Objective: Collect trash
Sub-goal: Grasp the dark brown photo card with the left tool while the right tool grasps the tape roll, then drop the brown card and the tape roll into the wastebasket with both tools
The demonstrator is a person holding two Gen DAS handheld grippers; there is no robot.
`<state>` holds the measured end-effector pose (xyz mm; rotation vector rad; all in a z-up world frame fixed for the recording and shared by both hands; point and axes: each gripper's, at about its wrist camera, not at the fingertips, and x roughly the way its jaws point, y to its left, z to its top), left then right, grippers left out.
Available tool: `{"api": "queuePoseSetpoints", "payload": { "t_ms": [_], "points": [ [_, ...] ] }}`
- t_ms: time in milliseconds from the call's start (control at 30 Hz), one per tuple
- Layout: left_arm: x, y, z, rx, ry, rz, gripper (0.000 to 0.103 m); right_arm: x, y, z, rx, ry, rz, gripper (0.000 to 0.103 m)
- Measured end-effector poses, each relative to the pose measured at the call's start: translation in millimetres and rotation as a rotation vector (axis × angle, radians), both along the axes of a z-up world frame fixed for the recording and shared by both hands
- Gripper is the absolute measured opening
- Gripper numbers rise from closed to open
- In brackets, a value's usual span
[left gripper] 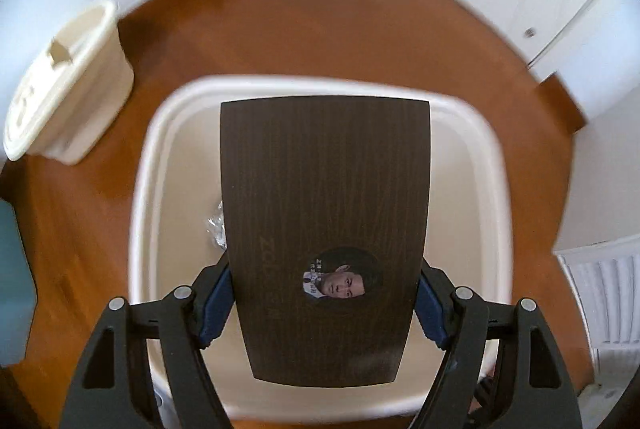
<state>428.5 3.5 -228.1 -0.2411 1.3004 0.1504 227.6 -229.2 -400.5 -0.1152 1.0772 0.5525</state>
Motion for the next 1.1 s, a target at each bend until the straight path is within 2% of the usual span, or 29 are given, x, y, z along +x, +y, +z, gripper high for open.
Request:
{"api": "queuePoseSetpoints", "payload": {
  "t_ms": [100,167,300,367,467,567,633,733,800,900,1000,1067,1100],
  "points": [
    [8,7,-24,0.001,0.075,0.045,0.078,0,-6,0,0.003,0.007,-0.015,0.009],
    [6,9,-24,-0.034,0.064,0.072,0.078,1,-10,2,0.001,0.005,-0.022,0.009],
    [-4,2,-14,-0.026,0.007,0.047,0.078,5,-20,8,0.007,-0.005,-0.049,0.009],
    [-2,1,8,-0.025,-0.033,0.048,0.078,8,-25,13,0.014,-0.019,-0.068,0.009],
    [-41,5,34,-0.021,-0.13,0.067,0.078,15,-32,28,0.021,-0.054,-0.093,0.009],
    [-79,14,62,0.008,-0.246,0.15,0.078,32,-43,64,0.062,-0.117,-0.132,0.009],
    [-107,38,65,0.028,-0.301,0.243,0.079,44,-49,101,0.092,-0.199,-0.146,0.009],
    [-161,59,57,0.023,-0.332,0.431,0.08,65,-51,166,0.143,-0.347,-0.143,0.009],
    [-183,67,41,-0.005,-0.299,0.508,0.081,83,-37,207,0.158,-0.422,-0.103,0.009],
    [-197,76,12,-0.034,-0.194,0.562,0.081,105,3,239,0.132,-0.465,-0.008,0.009],
    [-198,74,1,-0.05,-0.167,0.557,0.081,131,65,243,0.065,-0.417,0.146,0.01],
    [-197,73,1,-0.042,-0.17,0.536,0.081,139,99,234,0.003,-0.383,0.243,0.009],
    [-196,73,1,-0.036,-0.172,0.53,0.081,144,123,221,-0.06,-0.346,0.317,0.01]
  ]
}}
